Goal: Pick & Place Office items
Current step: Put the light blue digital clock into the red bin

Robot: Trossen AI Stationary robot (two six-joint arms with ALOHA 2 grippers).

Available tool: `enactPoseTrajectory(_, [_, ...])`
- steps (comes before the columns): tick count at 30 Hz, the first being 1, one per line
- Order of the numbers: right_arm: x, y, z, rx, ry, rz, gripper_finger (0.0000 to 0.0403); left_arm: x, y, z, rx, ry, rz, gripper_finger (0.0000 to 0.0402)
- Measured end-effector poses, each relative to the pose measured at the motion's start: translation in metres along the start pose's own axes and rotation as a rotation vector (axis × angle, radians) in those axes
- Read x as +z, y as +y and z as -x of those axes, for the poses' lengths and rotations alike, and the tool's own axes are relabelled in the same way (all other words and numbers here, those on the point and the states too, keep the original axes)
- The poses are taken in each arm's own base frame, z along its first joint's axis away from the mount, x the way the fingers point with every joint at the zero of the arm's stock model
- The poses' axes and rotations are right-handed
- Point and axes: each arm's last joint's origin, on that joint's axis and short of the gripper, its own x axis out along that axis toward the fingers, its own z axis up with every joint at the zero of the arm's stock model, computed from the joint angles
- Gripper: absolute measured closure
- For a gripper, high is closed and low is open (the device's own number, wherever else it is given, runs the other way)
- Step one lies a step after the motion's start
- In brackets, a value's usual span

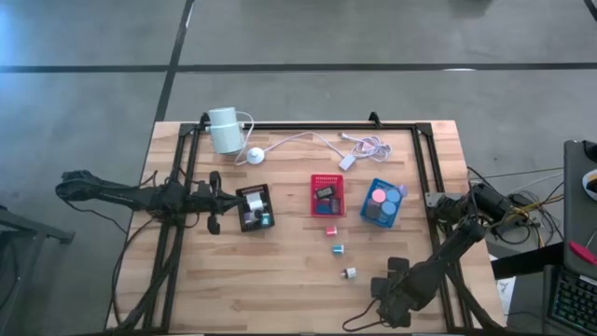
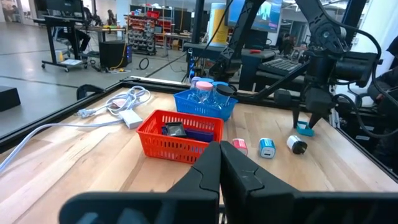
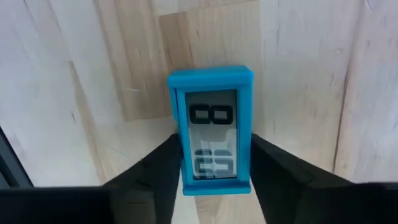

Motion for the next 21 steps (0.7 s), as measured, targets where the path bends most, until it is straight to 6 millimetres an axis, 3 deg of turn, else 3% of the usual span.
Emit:
enactPoseTrajectory(3, [0.0, 0.0, 0.002, 0.007, -0.01, 0.008, 0.0262, 0.0, 0.0, 0.0, 0.0, 0.0, 0.0, 0.0396])
enactPoseTrajectory(10, [0.001, 0.001, 0.016, 0.056, -0.096, 0.039, 0.0263, 0.0, 0.0, 0.0, 0.0, 0.0, 0.0, 0.0396])
enactPoseTrajectory(21, [0.028, -0.002, 0.064, 0.225, -0.418, 0.177, 0.0259, 0.0, 0.0, 0.0, 0.001, 0.004, -0.001, 0.0396])
